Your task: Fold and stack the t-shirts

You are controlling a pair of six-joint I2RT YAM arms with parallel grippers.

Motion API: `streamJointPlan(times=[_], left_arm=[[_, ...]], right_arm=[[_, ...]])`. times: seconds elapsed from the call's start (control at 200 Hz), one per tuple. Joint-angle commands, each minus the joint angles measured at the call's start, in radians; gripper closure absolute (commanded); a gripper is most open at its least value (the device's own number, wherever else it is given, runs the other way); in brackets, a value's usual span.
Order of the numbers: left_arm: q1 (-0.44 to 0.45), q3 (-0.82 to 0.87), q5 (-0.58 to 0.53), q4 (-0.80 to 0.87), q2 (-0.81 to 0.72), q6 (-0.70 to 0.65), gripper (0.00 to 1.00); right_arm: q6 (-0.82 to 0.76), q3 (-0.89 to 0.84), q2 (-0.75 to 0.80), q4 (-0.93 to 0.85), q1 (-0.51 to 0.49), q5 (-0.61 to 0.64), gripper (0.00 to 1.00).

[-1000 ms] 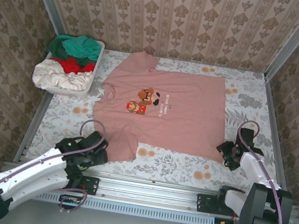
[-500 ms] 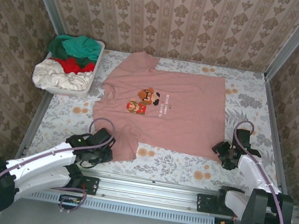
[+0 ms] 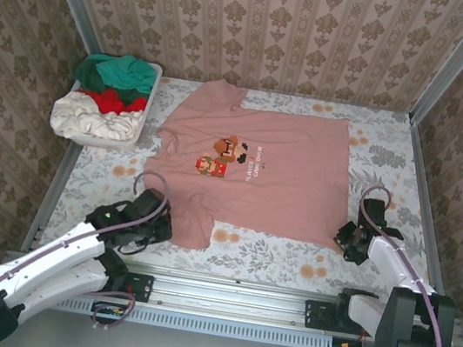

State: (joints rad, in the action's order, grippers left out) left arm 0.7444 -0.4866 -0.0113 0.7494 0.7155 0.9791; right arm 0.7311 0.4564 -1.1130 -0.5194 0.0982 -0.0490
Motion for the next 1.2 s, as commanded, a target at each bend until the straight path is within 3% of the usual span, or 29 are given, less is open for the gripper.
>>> streamJointPlan(times=[0.0,0.14,0.415,0.675,0.815,1.09,1.195], left_arm=[[-0.028,-0.061,-0.025,0.071,-0.028,-0.072,1.00],[-0.041,-0.084,-0.026,0.053,-0.017,-0.104,1.00],[-0.067,-0.066,0.001,-0.001,-0.010,-0.147,1.00],[-0.143,-0.091,0.035,0.027,-0.021,-0.220,1.00],[-0.173,-0.131,0.034,0.066,-0.031,-0.249,1.00],[-0.174,-0.237,0.033,0.147,-0.069,-0.274,1.00],[-0.179,-0.286,0.014,0.105,0.010,-0.313,1.00]], right_arm=[[0.008,-0.019,0.023,0.000,-0.047,-0.114,0.56],[0.066,-0.022,0.074,-0.116,-0.178,-0.005,0.52],[0.060,0.015,-0.006,-0.139,-0.183,0.072,0.55],[0.033,0.082,-0.023,-0.162,-0.180,0.155,0.73],[-0.002,0.120,0.053,-0.231,-0.168,0.238,1.00],[0.005,0.203,0.244,-0.384,-0.198,0.219,1.00],[-0.025,0.263,0.209,-0.388,-0.199,0.208,1.00]])
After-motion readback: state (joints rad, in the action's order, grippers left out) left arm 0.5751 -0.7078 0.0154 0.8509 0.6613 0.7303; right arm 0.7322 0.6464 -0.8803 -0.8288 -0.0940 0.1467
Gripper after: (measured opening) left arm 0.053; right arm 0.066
